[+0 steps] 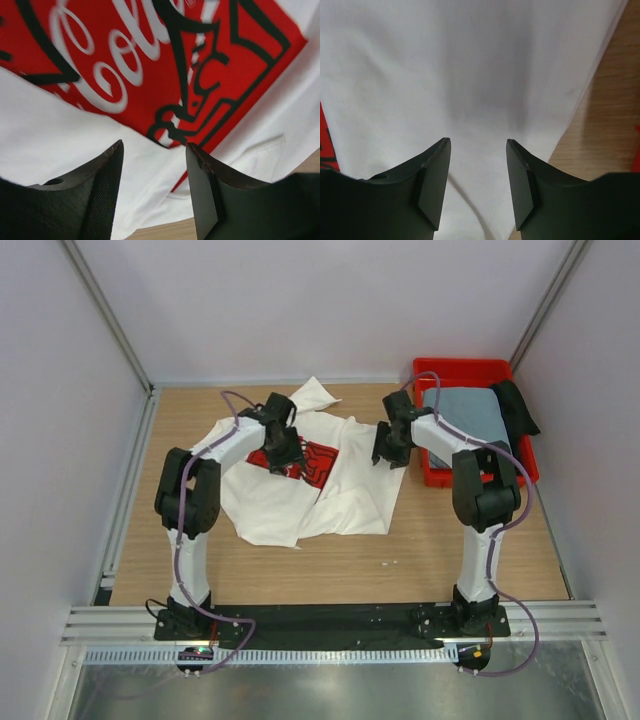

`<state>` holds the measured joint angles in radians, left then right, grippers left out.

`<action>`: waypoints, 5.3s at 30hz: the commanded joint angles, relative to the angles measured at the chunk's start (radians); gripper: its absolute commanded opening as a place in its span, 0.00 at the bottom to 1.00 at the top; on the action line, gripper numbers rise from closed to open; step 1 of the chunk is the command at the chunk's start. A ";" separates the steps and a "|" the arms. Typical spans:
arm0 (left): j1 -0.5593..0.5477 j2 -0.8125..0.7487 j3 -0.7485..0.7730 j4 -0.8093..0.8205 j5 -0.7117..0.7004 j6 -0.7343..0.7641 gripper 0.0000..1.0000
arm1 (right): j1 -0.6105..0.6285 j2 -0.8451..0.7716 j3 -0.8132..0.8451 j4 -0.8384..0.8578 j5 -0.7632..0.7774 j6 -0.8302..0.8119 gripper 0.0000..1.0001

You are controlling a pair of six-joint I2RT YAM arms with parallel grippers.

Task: Fold and stack the t-shirts
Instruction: Flatten the tshirt out

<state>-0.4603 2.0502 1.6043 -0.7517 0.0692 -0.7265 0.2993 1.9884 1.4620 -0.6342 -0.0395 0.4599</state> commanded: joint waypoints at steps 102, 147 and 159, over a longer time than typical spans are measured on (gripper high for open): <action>-0.075 0.288 0.382 -0.064 -0.315 0.251 0.18 | 0.049 0.093 0.247 -0.136 -0.076 0.117 0.53; 0.123 -0.748 -0.340 -0.212 -0.356 0.099 0.00 | 0.161 0.254 0.307 -0.159 0.096 0.046 0.24; -0.018 -0.584 -0.371 -0.071 0.066 0.064 0.00 | 0.199 -0.197 -0.296 -0.111 0.099 0.076 0.21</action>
<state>-0.4286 1.3697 1.2060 -0.9195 -0.0116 -0.6544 0.5034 1.8626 1.2232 -0.6964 0.0196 0.5320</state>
